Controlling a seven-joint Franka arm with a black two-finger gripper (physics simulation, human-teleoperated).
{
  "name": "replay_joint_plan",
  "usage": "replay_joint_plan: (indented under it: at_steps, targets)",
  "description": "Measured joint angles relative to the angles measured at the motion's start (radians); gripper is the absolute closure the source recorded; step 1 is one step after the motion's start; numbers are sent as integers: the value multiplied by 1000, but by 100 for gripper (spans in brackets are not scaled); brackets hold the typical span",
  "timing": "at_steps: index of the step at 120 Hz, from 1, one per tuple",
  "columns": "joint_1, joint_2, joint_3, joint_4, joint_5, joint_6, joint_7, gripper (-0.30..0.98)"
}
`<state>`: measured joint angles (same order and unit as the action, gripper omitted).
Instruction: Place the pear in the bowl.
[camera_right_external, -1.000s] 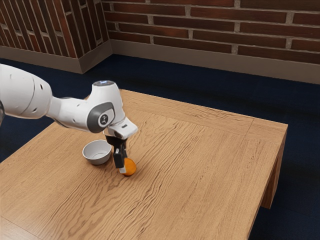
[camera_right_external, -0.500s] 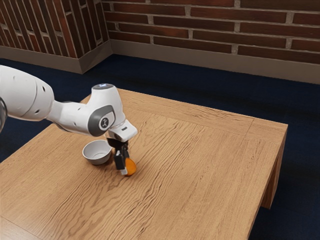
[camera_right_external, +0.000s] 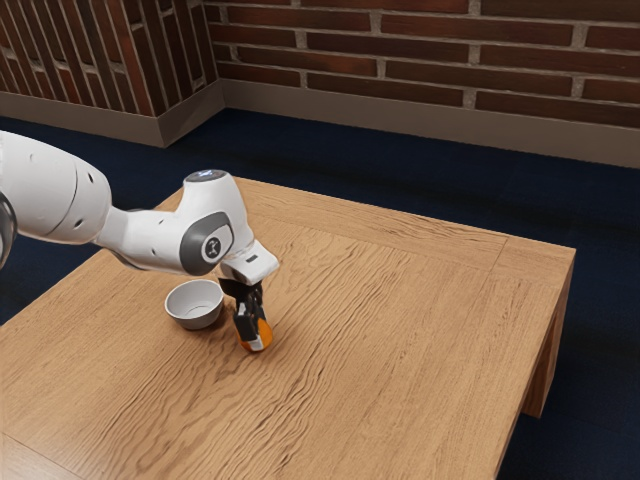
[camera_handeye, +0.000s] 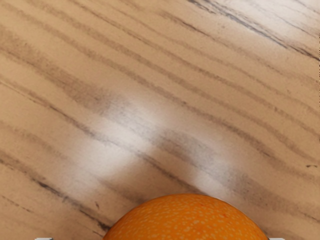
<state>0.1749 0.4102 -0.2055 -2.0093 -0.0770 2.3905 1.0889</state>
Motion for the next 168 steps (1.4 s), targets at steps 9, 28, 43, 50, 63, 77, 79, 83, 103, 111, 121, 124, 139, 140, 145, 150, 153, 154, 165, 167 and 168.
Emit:
replay_joint_plan:
  at_steps: [9,28,43,50,63,77,79,83,103,111,121,124,139,140,145,150,153,154,165,167,168]
  targets:
    - [0,0,0,-3,-1,0,2,17]
    - [5,-2,0,-8,-2,-2,6,19]
    - [6,-4,0,-7,-3,-4,8,22]
    - [6,-6,0,-7,-3,-6,8,23]
    - [6,-9,0,-7,-3,-8,9,25]
    - [6,-13,0,-6,-2,-9,9,26]
    - [6,-13,0,-6,-2,-10,9,26]
    - [6,-16,0,-5,-2,-10,9,27]
    - [19,-52,0,3,-1,-31,9,28]
    - [36,-83,6,11,-1,-52,9,29]
    - [56,-111,35,25,0,-85,10,29]
    - [62,-115,46,31,1,-96,10,29]
    - [74,-116,110,56,6,-138,12,29]
    - [74,-115,113,56,6,-140,12,29]
    - [83,-110,121,62,7,-149,13,29]
    - [89,-101,126,71,8,-156,15,29]
    - [90,-95,136,79,8,-160,16,29]
    - [91,-93,139,82,9,-161,16,29]
    - [96,-72,155,103,10,-170,21,29]
    - [96,-70,156,105,10,-172,22,28]
    - [96,-69,157,106,10,-172,23,28]
